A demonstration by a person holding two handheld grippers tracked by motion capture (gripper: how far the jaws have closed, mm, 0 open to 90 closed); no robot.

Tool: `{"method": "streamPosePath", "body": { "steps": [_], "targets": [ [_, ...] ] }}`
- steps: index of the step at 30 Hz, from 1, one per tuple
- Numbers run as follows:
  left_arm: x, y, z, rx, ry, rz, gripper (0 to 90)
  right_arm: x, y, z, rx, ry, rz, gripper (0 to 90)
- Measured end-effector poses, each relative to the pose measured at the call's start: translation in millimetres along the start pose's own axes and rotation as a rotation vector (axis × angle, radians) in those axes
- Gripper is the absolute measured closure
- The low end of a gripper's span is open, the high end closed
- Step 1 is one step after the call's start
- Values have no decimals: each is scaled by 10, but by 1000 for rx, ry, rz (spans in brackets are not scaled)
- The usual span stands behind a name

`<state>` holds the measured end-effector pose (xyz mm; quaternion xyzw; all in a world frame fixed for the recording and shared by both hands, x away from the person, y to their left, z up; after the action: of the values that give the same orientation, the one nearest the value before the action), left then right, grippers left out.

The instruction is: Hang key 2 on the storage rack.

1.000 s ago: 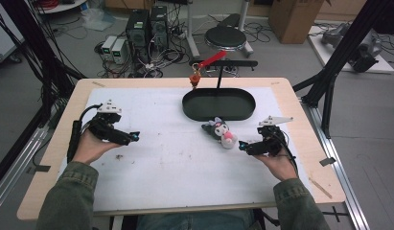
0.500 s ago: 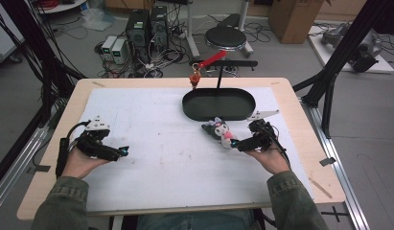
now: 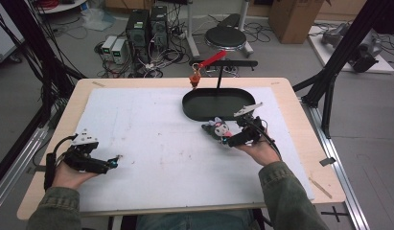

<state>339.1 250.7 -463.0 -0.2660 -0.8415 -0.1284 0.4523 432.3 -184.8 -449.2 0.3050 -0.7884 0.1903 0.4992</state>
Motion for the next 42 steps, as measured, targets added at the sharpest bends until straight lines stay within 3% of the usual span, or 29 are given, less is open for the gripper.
{"method": "streamPosePath", "body": {
  "steps": [5,13,22,26,28,30,32,35,37,40,42],
  "targets": [
    [31,44,135,26,-7,-6,17,-103,27,-75,2,45,-1,5],
    [67,99,179,70,-33,-24,17,-275,27,-112,10,105,19,5],
    [36,112,241,70,-15,-27,17,-413,26,-101,-5,153,28,5],
    [43,117,237,70,-22,-29,17,-439,47,-101,12,166,40,7],
    [33,110,229,64,-23,-32,17,-461,37,-97,29,177,68,63],
    [20,96,228,62,-18,-27,17,-493,76,-79,18,202,40,89],
    [10,91,226,57,-14,-24,17,-508,109,-69,33,219,15,250],
    [9,93,226,53,-11,-27,17,-510,92,-67,28,225,47,382],
    [0,94,222,51,-13,-24,17,-490,80,-63,3,224,18,451],
    [-16,93,224,48,-5,-24,17,-449,72,-55,-27,219,-31,486],
    [-33,82,218,46,-4,-22,17,-412,79,-46,-15,217,-33,490]
  ]
}}
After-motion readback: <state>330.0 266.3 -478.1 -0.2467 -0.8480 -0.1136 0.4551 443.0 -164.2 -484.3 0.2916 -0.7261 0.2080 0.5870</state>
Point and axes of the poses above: each handheld gripper's, and its own axes: x roughly backward along the jaws, z roughly out of its underside, y roughly to its left, the point moved 8 cm from there along -x, roughly forward along the jaws, and after that the axes turned 14 degrees about y, right-handed, at the moved point
